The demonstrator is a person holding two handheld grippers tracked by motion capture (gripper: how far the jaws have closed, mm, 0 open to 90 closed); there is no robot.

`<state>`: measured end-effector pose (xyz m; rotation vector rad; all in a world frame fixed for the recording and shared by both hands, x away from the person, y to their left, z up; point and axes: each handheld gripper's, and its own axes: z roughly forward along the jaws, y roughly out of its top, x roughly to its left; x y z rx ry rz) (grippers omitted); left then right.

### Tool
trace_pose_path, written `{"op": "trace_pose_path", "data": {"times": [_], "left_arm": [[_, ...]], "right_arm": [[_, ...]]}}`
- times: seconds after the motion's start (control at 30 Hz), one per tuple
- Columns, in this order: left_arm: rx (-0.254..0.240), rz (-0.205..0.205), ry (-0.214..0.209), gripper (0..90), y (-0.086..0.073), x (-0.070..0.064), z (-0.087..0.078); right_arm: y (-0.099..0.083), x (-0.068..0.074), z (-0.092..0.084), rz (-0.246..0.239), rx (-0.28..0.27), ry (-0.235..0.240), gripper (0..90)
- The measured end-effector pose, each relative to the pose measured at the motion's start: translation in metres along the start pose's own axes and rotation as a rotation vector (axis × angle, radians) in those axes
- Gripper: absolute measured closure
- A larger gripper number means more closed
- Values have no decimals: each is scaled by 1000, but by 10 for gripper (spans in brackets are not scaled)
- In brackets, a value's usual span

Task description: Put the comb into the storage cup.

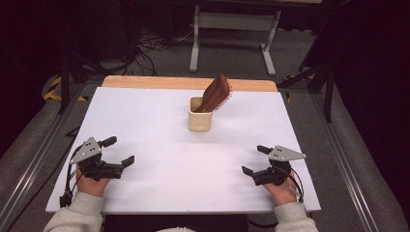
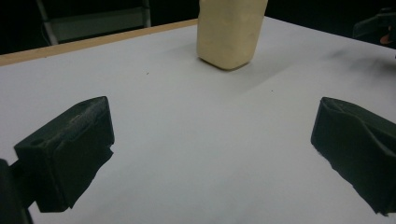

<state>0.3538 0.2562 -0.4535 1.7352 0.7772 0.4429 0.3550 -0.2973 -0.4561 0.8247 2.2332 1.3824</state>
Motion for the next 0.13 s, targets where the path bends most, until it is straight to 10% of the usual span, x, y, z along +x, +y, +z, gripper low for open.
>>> {"op": "trace_pose_path", "data": {"times": [0.13], "left_arm": [[2,8,9,5,0,0,0]], "right_arm": [[0,0,0,-1,-4,-2,2]]}}
